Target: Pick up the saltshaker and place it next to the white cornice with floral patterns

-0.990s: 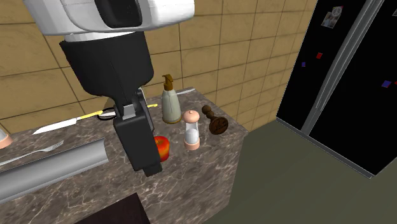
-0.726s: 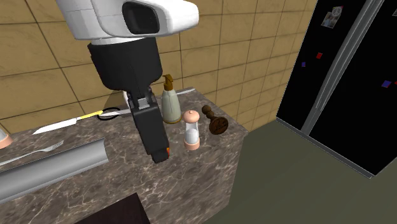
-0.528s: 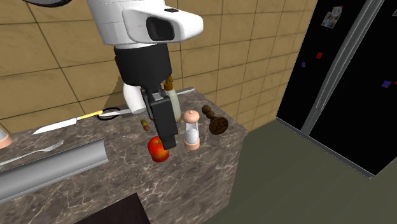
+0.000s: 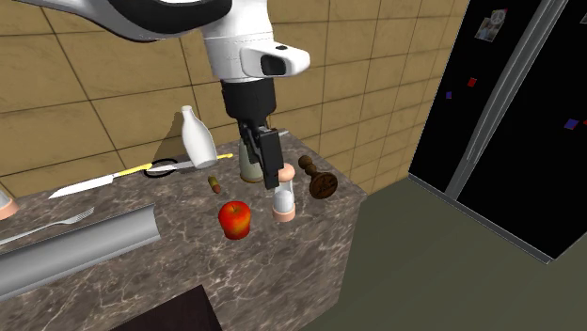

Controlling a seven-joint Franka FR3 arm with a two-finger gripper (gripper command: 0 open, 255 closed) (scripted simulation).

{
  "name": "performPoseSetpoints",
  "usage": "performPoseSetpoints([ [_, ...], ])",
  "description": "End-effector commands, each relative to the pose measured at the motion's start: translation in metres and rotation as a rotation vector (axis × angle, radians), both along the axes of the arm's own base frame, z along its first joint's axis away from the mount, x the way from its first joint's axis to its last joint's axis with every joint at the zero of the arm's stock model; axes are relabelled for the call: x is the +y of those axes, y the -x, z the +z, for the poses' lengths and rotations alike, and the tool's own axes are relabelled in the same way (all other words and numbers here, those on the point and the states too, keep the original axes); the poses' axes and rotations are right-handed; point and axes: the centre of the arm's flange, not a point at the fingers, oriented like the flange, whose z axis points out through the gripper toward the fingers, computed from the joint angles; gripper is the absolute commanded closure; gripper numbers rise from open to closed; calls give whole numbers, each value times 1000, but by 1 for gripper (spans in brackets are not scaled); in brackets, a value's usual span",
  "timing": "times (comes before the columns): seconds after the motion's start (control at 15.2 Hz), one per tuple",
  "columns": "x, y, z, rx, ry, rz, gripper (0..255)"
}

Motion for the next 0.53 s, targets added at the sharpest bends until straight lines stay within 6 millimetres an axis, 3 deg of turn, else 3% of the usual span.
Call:
performPoseSetpoints([
  [0.0, 19, -14, -13, 5, 7, 0, 0],
  [0.46, 91, -66, -52, 23, 35, 4, 0],
])
